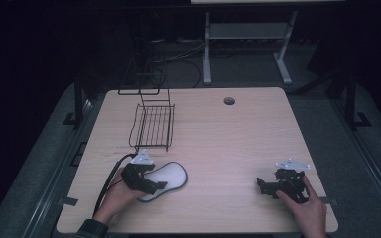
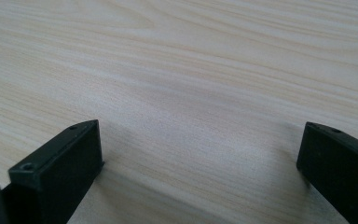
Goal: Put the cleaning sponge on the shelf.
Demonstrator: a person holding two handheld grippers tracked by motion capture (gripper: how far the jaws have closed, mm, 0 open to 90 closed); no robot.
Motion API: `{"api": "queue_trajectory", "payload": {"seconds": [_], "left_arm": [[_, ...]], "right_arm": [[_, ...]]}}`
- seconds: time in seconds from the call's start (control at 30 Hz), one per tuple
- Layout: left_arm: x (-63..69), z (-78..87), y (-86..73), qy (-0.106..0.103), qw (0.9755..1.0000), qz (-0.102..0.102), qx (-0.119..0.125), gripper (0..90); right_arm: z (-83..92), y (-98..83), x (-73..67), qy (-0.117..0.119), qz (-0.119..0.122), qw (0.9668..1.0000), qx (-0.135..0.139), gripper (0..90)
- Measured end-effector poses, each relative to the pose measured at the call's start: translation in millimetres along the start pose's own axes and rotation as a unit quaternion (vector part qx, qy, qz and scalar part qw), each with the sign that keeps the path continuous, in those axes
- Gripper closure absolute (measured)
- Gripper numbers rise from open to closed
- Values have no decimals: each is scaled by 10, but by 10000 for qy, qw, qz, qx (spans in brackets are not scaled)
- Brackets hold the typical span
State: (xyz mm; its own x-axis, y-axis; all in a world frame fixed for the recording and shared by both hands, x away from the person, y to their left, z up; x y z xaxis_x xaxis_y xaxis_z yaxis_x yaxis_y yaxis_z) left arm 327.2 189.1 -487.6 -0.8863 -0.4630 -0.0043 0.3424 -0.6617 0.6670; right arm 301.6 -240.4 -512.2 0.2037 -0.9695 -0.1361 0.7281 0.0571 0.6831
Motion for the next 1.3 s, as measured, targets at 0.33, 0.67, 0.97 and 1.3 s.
{"api": "queue_trajectory", "payload": {"seconds": [0.33, 0.67, 0.97, 1.3], "left_arm": [[39, -52, -10, -3, 9998, -172, -124, 127], [46, -75, -3, -32, 9994, -205, -287, 131], [51, -56, 21, -102, 9986, -410, -317, 187], [65, 9, 59, -101, 9978, -591, -291, 257]], "right_arm": [[0, 0, 0, 1, 3, 10000, -1, 0], [0, -1, 0, -1, 4, 10000, 0, 0], [0, 0, 0, -1, 1, 10000, 0, 0], [0, 0, 0, 0, 2, 10000, -1, 0]]}}
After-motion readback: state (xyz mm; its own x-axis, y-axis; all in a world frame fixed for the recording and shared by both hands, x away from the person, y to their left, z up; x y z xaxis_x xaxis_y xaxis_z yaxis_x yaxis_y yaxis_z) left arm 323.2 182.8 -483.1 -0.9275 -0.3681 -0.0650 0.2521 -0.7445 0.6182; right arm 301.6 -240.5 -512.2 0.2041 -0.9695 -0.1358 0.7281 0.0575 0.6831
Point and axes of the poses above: each handheld gripper's, and its own axes: z roughly backward along the jaws, y roughly out of its top, x roughly to its right, the point moved 4 cm from there along -z, roughly forward along the jaws, and after that the axes turned 9 degrees about -z, right-handed, at the moved point
